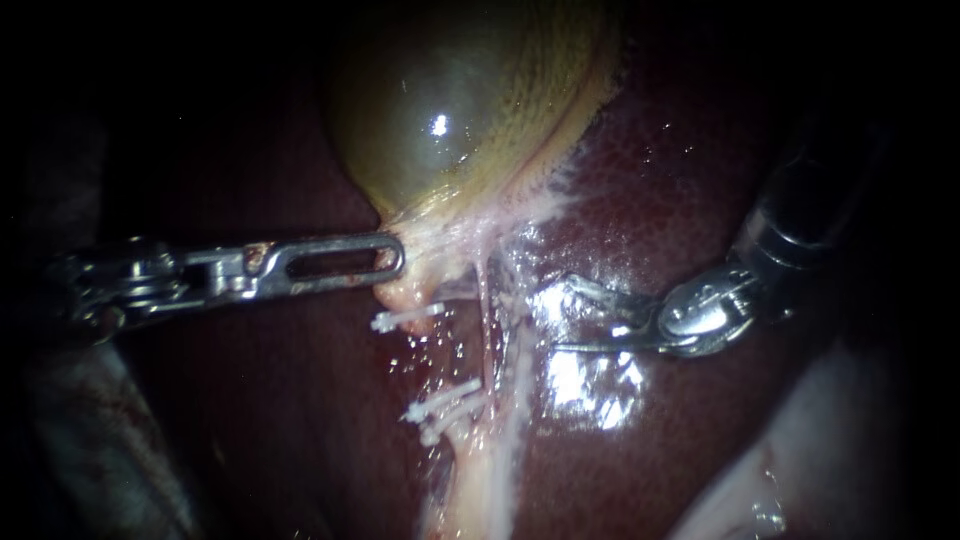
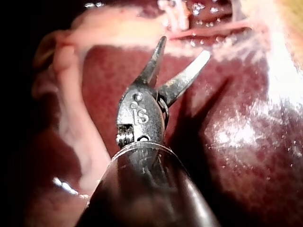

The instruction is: Go back from the cut left tube

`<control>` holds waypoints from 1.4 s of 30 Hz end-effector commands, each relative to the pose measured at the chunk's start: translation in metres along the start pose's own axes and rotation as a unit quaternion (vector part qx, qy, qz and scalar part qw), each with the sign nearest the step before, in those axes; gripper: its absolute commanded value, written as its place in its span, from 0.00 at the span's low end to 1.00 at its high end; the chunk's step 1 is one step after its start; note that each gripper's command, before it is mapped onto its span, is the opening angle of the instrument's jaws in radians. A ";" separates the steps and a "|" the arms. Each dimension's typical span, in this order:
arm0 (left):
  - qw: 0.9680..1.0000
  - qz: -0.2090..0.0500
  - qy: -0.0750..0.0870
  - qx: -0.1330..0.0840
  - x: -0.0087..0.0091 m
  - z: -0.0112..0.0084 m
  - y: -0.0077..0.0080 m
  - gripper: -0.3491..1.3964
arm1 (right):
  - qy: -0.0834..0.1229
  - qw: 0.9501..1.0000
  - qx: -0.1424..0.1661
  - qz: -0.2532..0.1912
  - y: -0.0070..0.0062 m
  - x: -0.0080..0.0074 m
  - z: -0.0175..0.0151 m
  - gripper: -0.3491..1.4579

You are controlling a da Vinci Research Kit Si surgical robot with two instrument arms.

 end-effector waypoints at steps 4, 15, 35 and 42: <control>1.000 0.000 0.001 0.001 0.0001 0.0004 -0.0001 0.00 | 0.000 1.000 0.000 0.000 0.0000 0.0000 0.0001 0.98; 1.000 0.003 0.009 0.005 -0.0005 0.0033 -0.0010 0.00 | 0.000 1.000 -0.001 0.000 -0.0001 0.0000 0.0003 0.98; 1.000 0.004 0.010 0.002 -0.0012 0.0073 -0.0008 0.00 | -0.001 1.000 -0.003 0.000 -0.0003 -0.0002 0.0005 0.98; 1.000 0.004 0.010 0.002 -0.0012 0.0073 -0.0008 0.00 | 0.000 1.000 -0.002 0.000 -0.0004 -0.0002 0.0007 0.98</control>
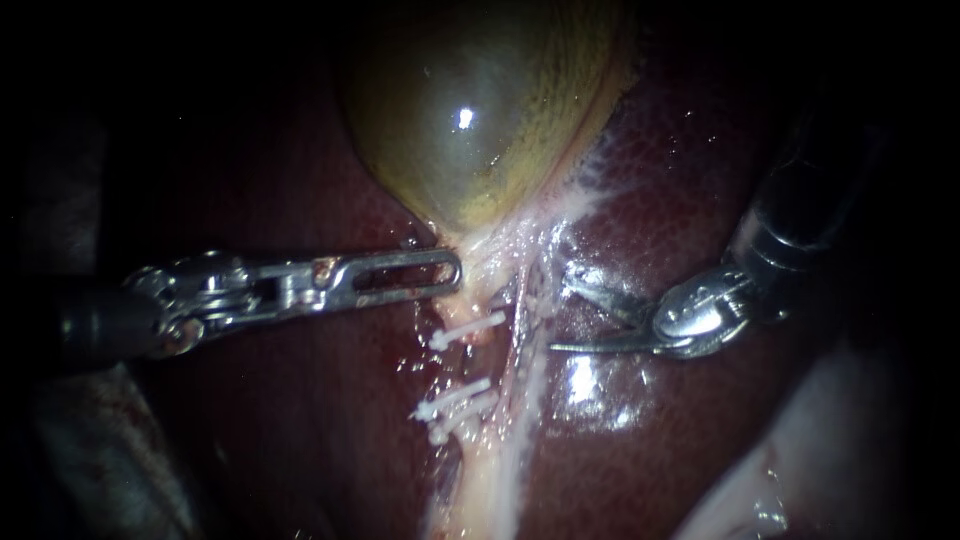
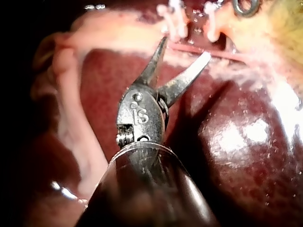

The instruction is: Go back from the cut left tube

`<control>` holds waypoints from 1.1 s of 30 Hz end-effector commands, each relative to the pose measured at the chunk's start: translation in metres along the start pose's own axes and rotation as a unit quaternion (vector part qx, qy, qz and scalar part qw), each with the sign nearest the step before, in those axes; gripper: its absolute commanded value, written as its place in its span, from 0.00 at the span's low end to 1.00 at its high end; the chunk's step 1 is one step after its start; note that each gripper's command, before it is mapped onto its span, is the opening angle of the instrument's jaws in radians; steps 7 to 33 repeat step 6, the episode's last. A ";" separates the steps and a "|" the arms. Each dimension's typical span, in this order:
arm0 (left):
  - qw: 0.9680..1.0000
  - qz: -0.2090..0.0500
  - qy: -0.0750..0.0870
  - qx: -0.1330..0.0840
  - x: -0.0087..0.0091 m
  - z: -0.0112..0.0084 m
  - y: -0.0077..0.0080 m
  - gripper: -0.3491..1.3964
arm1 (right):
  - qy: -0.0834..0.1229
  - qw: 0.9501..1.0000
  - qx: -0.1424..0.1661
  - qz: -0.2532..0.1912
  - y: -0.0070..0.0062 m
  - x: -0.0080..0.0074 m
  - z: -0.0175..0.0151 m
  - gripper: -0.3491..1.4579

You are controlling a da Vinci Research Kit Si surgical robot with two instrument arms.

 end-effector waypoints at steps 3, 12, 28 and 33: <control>1.000 0.000 0.000 0.000 0.0000 -0.0001 0.0000 0.00 | 0.000 1.000 0.002 0.000 0.0000 0.0000 0.0001 0.98; 1.000 0.000 0.000 0.000 0.0000 -0.0001 0.0000 0.00 | 0.001 1.000 0.003 0.000 -0.0001 0.0000 0.0002 0.98; 1.000 0.000 0.000 0.000 0.0000 -0.0001 0.0000 0.00 | 0.001 1.000 0.003 0.000 -0.0001 0.0000 0.0002 0.98; 1.000 0.000 0.000 0.000 0.0000 -0.0001 0.0000 0.00 | 0.001 1.000 0.003 0.000 -0.0001 0.0000 0.0002 0.98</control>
